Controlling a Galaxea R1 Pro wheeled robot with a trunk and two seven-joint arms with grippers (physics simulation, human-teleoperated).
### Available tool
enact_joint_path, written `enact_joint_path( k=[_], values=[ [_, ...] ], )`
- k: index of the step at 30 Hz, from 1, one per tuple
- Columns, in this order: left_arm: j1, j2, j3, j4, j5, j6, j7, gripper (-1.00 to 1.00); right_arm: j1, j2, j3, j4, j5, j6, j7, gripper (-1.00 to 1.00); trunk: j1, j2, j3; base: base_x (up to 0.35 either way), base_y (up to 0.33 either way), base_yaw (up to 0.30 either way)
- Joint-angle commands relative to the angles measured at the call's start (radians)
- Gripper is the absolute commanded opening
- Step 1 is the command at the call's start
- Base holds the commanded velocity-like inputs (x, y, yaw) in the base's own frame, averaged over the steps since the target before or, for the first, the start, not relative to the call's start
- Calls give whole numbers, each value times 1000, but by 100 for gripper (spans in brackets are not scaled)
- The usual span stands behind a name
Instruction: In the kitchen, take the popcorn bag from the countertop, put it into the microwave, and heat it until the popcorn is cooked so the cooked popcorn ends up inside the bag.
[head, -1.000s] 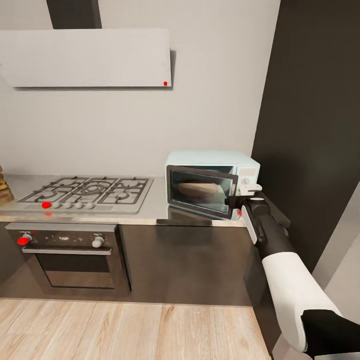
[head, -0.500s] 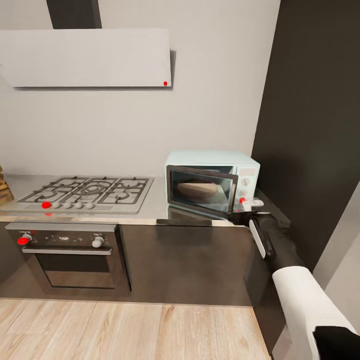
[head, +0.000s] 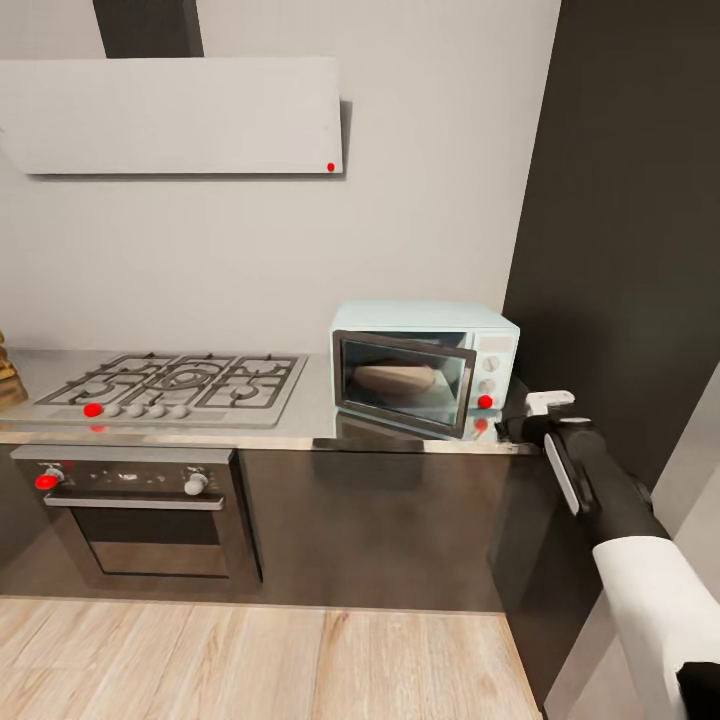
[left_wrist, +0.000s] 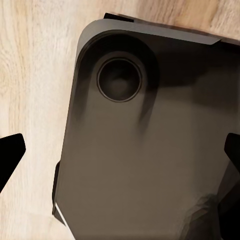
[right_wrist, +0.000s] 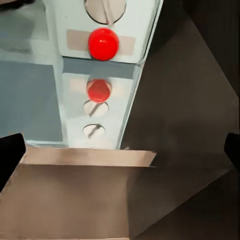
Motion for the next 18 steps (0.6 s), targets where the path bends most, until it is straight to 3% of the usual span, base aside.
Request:
enact_joint_path(
  k=[1,7,18],
  values=[
    [0,0,1,0,5,-2,0,100,-1,1,-2,-9,10,5,9,100,0,-1,-1,0,0,0],
    [0,0,0,1,4,-1,-2,100,-1,8,-2,-46,8,-1,8,100,0,-1,-1,50,0,0],
    [0,1,-1,1,4,-2,-6,100,-1,6,-3,-57,7,-10,5,100,0,-1,-1,235,0,0]
  ],
)
